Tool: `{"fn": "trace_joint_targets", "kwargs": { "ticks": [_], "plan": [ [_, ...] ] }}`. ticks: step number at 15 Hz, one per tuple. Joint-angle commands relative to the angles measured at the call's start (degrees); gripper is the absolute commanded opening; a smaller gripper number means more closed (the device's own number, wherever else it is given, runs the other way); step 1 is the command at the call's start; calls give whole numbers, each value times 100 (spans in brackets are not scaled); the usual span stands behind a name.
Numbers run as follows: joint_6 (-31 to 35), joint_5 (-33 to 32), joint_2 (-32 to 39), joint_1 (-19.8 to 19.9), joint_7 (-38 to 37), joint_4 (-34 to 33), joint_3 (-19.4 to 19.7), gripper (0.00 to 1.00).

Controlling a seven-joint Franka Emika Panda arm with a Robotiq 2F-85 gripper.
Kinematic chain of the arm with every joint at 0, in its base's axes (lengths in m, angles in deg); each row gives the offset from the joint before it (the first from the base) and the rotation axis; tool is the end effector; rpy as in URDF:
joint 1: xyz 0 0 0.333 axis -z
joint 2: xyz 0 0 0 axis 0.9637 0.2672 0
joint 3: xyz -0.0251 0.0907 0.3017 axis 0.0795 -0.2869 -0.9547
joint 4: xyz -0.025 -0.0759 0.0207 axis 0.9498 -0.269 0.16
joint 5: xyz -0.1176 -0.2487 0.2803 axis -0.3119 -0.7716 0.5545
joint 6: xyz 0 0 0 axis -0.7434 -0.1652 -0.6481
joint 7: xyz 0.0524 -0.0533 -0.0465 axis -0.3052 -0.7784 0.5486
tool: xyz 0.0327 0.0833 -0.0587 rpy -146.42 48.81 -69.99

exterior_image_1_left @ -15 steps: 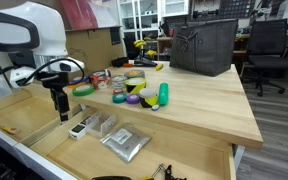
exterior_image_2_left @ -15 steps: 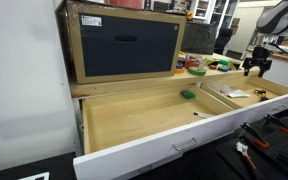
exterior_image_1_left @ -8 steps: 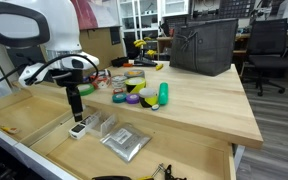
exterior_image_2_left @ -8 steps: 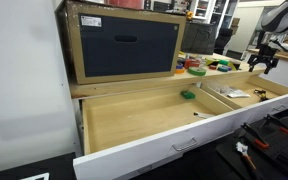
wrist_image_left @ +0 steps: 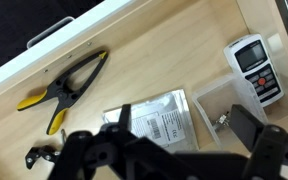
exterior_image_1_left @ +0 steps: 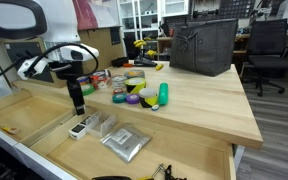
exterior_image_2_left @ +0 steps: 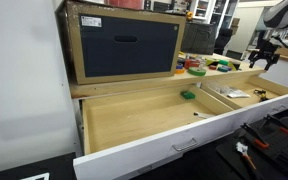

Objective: Remove the black and yellow tool from the open drawer and place it on the counter.

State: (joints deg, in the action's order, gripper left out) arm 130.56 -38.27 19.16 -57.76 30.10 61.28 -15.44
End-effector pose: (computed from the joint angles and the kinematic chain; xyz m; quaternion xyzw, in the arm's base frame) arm 0.4227 -0.2819 0.3288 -0.9656 0.2578 0.0279 0.0172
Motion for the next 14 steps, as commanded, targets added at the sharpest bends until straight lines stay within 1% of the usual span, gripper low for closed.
{"fn": "trace_joint_targets", "kwargs": {
  "ticks": [1,6,9,14],
  "plan": [
    [-58,-35,182,-44,-302,-64,-60,100],
    [-18,95,1012,114,-714,-652,64,100],
    [-140,213,1675,313,-855,-1201,175,100],
    [-163,321,2632,660,-901,-2024,194,100]
  ]
}}
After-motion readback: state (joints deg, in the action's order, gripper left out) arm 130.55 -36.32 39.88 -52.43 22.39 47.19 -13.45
